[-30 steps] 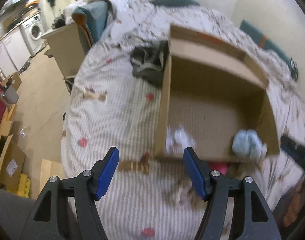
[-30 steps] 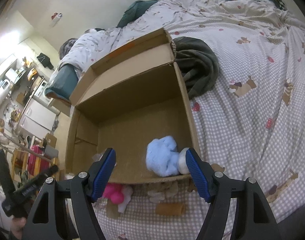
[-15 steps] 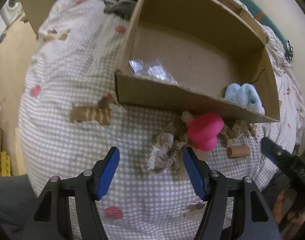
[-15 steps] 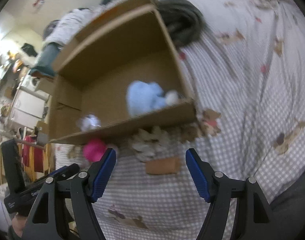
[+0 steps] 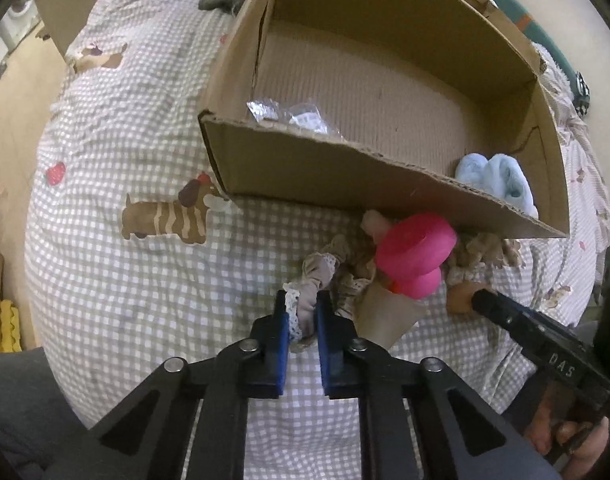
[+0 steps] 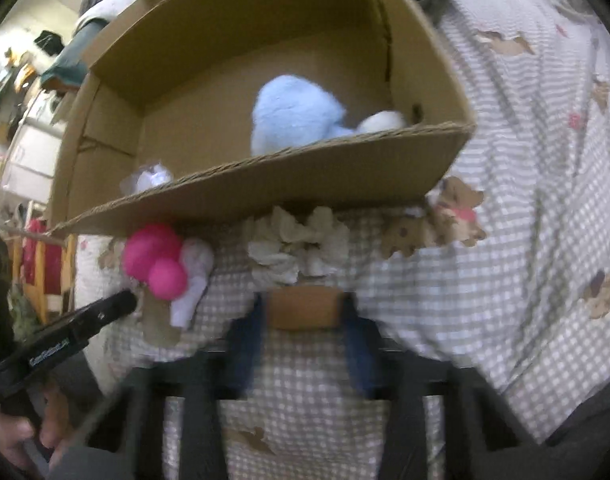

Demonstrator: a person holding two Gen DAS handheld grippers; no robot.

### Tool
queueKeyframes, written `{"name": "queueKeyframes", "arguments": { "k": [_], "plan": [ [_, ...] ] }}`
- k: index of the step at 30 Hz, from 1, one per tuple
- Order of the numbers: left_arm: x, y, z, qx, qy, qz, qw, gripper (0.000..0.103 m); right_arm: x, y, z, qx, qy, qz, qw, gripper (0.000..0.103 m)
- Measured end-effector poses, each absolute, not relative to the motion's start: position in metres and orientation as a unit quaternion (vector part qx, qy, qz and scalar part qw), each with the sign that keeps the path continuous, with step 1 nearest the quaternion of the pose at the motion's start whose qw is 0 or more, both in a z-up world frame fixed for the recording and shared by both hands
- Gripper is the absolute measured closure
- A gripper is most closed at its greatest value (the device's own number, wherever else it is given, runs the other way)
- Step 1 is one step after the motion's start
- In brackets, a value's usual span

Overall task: Organize soft objects
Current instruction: 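Grasp the pink-and-white scrunchie with the left gripper while the right grasps the tan foam roll, then carry the scrunchie and foam roll into the box and open both grippers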

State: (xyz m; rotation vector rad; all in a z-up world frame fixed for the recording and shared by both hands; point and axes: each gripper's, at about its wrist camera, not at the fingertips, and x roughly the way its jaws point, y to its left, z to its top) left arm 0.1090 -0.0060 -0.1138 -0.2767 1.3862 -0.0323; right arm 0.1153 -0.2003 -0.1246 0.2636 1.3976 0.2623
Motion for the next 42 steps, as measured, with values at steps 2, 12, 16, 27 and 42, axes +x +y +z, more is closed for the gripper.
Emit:
{"name": "queueKeyframes", "arguments": {
  "k": [2,12,16,27,42],
  "plan": [
    [0.107,-0.005,-0.111,-0.125,0.633,-0.011,0.764,0.093,0.113,-0.194,-0.124,0.113,0.637,0.128,0.752,0.078],
    [0.088,0.022,-0.074,-0.128,0.592,0.028,0.795,0.095,0.098,-0.188,-0.104,0.108,0.607,0.166,0.770,0.094],
    [0.076,0.028,-0.052,-0.142,0.561,0.020,0.816,0.096,0.086,-0.199,-0.081,0.132,0.569,0.179,0.792,0.094],
    [0.052,0.016,-0.018,-0.113,0.485,0.007,0.867,0.096,0.065,-0.212,-0.042,0.172,0.491,0.213,0.827,0.094],
    [0.040,0.004,0.007,-0.058,0.398,0.043,0.914,0.096,0.059,-0.207,-0.024,0.176,0.445,0.228,0.848,0.094]
  ]
}}
